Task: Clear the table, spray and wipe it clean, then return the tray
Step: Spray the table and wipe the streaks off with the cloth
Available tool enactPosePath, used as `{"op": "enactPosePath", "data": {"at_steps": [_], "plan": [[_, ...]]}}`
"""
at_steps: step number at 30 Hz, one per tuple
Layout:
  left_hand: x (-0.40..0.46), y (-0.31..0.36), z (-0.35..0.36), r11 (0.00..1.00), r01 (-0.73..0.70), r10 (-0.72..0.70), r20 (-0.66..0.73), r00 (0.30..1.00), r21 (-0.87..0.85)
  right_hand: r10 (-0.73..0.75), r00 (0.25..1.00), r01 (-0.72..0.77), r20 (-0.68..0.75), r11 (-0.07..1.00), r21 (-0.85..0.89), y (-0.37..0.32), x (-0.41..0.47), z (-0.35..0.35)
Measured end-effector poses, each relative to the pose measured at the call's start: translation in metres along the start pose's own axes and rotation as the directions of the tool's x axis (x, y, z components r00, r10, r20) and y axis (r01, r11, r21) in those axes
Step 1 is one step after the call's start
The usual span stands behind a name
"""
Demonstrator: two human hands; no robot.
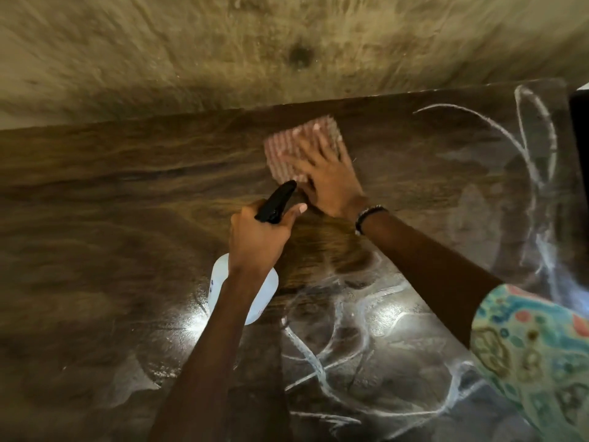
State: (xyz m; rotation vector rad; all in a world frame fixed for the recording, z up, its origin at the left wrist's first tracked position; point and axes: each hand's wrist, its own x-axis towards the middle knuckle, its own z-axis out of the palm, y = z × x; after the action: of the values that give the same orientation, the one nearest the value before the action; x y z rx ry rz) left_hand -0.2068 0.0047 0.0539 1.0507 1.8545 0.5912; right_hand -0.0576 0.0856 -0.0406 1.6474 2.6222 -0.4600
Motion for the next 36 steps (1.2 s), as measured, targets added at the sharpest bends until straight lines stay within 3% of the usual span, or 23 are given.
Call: {"op": "enactPosePath", "data": {"at_steps": [3, 6, 10, 13, 15, 19, 22, 25, 31, 36], "plan": [[-0.013, -0.002, -0.001, 0.999, 0.029, -0.029, -0.009, 1.000, 0.044, -0.204, 0.977, 0.207, 0.065, 0.977, -0.049, 0.000, -0.057, 0.009], [-0.033, -0.009, -0.002, 0.997, 0.003, -0.004, 0.006, 1.000, 0.079, -0.229, 0.972, 0.234, 0.057, 0.967, -0.101, 0.045, -0.110, 0.006], [-0.054, -0.033, 0.006, 0.998, -0.010, 0.008, 0.043, 0.999, 0.065, 0.041, 0.999, -0.041, 0.002, 0.999, -0.019, 0.085, -0.106, -0.010], [-0.074, -0.047, 0.019, 0.997, 0.023, -0.028, 0.065, 0.998, 0.069, 0.258, 0.964, -0.253, -0.064, 0.964, 0.076, 0.058, -0.073, -0.008], [-0.091, -0.050, 0.029, 0.996, 0.002, -0.010, 0.084, 0.996, 0.093, 0.294, 0.955, -0.288, -0.049, 0.953, 0.099, 0.040, -0.063, -0.003], [-0.119, -0.056, 0.050, 0.995, 0.006, -0.020, 0.140, 0.990, 0.096, -0.034, 0.999, 0.034, 0.009, 0.999, 0.014, 0.045, -0.089, 0.003], [-0.134, -0.057, 0.060, 0.987, -0.002, -0.022, 0.149, 0.989, 0.158, -0.157, 0.984, 0.162, 0.085, 0.986, -0.049, 0.062, -0.121, 0.003], [-0.142, -0.062, 0.064, 0.975, 0.014, -0.041, 0.118, 0.992, 0.223, -0.181, 0.979, 0.186, 0.092, 0.981, -0.055, 0.072, -0.137, 0.003], [-0.151, -0.084, 0.053, 0.982, 0.024, -0.056, 0.167, 0.984, 0.187, -0.203, 0.974, 0.207, 0.103, 0.978, -0.022, 0.081, -0.139, -0.001], [-0.155, -0.100, 0.038, 0.968, 0.031, -0.057, 0.101, 0.993, 0.248, -0.075, 0.994, 0.074, 0.076, 0.997, 0.024, 0.069, -0.157, 0.000]]}}
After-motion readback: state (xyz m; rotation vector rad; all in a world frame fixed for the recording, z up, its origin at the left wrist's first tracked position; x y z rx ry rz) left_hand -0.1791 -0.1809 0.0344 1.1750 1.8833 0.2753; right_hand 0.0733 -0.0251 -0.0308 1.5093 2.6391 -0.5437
